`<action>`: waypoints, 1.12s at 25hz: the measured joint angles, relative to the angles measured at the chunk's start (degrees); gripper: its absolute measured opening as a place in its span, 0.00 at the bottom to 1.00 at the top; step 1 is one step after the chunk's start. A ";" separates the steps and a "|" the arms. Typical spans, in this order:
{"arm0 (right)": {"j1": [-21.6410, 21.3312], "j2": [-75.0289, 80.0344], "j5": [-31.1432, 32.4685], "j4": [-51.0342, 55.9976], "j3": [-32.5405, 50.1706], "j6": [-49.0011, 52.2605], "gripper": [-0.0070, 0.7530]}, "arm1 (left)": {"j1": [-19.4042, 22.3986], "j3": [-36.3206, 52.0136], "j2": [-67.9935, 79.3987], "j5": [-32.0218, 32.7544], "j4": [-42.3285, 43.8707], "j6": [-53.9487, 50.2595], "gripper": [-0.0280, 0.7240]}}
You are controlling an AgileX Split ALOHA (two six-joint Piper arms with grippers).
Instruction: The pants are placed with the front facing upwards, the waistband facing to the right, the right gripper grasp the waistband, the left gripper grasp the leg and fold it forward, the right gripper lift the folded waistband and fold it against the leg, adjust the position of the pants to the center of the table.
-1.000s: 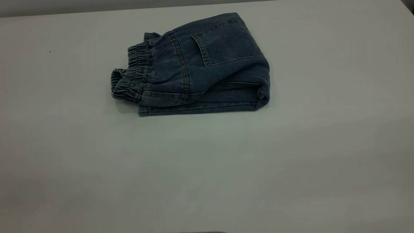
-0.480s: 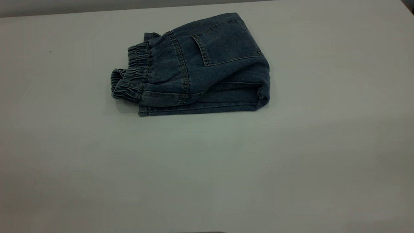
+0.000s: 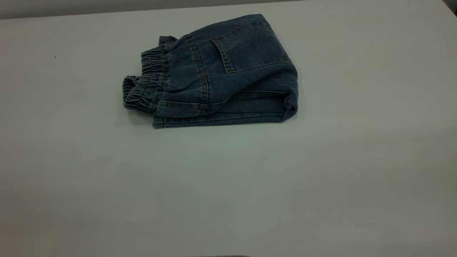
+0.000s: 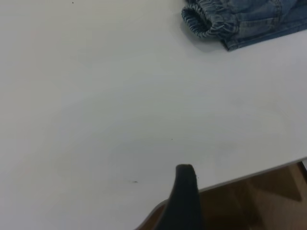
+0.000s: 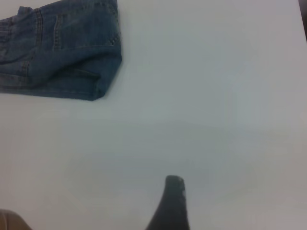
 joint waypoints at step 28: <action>0.00 0.00 -0.17 -6.01 0.00 5.11 0.78 | 0.00 0.00 0.00 0.00 0.00 0.11 0.82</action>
